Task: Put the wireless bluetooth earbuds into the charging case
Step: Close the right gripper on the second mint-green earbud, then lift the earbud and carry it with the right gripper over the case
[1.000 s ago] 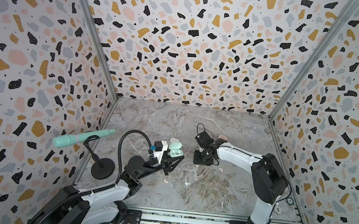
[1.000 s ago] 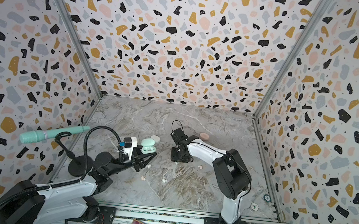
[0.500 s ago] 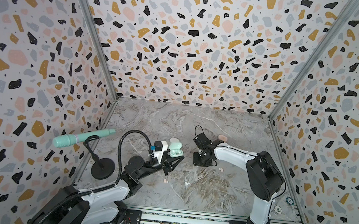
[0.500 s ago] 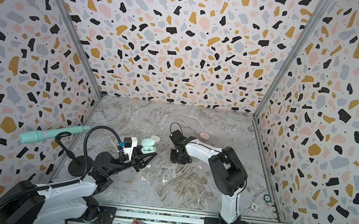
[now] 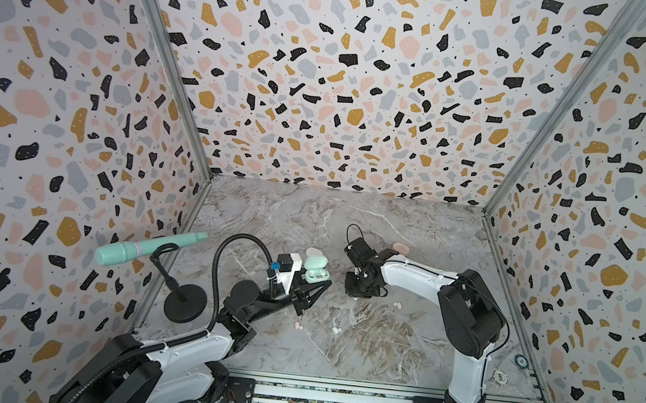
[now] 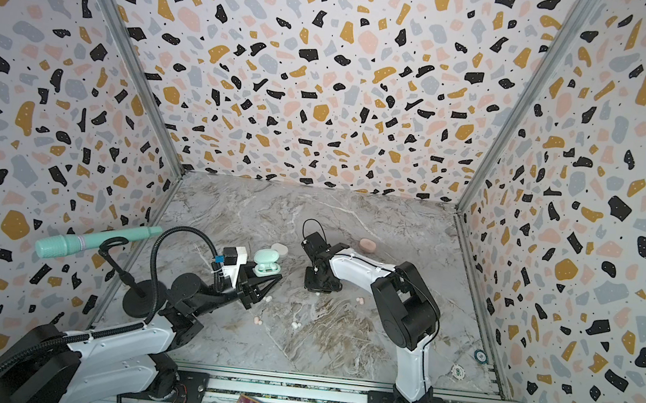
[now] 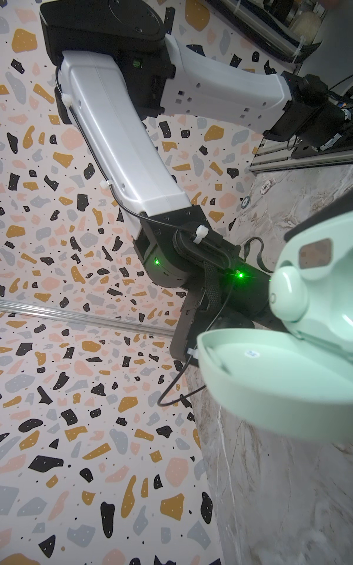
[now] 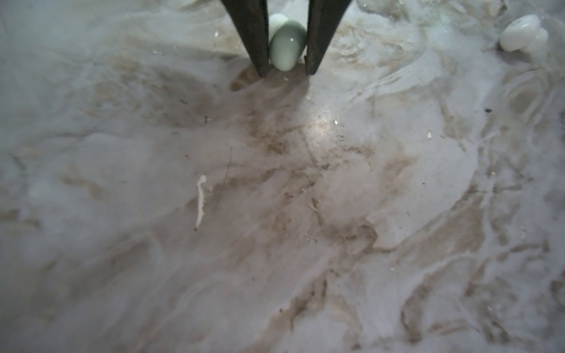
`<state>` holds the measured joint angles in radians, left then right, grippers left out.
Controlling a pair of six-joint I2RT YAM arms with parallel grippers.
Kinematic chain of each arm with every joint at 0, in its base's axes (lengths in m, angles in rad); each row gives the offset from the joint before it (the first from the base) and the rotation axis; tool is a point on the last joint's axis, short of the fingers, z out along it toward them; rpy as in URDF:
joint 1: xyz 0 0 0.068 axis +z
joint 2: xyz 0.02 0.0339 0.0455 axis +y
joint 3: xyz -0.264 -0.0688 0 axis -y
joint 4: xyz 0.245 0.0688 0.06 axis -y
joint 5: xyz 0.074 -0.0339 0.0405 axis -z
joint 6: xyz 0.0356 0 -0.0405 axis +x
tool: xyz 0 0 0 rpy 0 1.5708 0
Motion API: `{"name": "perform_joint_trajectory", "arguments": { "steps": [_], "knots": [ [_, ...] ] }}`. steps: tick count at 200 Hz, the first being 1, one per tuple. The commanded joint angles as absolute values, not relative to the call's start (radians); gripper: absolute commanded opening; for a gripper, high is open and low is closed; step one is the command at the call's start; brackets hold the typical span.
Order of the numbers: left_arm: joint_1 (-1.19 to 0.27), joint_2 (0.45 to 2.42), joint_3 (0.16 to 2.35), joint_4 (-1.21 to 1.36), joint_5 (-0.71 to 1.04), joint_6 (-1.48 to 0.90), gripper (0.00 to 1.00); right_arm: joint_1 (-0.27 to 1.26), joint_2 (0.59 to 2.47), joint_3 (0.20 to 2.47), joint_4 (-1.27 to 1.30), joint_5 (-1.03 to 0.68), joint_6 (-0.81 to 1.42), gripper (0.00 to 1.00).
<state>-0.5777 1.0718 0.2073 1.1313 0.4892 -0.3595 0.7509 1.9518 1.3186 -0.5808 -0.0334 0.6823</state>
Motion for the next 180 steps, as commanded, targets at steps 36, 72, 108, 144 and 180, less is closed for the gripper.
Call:
{"name": "perform_joint_trajectory", "arguments": {
  "steps": [36,72,108,144,180],
  "knots": [
    [-0.572,1.068,0.215,1.212,0.499,-0.365,0.21,0.769,1.969,1.318,-0.654,0.021,0.652,0.18],
    [-0.572,1.069,0.215,1.213,0.501,-0.365,0.21,0.769,1.940,1.316,-0.648,0.017,0.647,0.16],
    [-0.572,1.075,0.215,1.212,0.500,-0.364,0.21,0.755,1.880,1.298,-0.635,-0.016,0.656,0.16],
    [-0.578,1.085,0.232,1.191,0.507,-0.346,0.21,0.734,1.759,1.259,-0.619,-0.064,0.666,0.16],
    [-0.595,1.127,0.266,1.185,0.509,-0.319,0.21,0.723,1.590,1.221,-0.579,-0.133,0.684,0.16]
  ]
}}
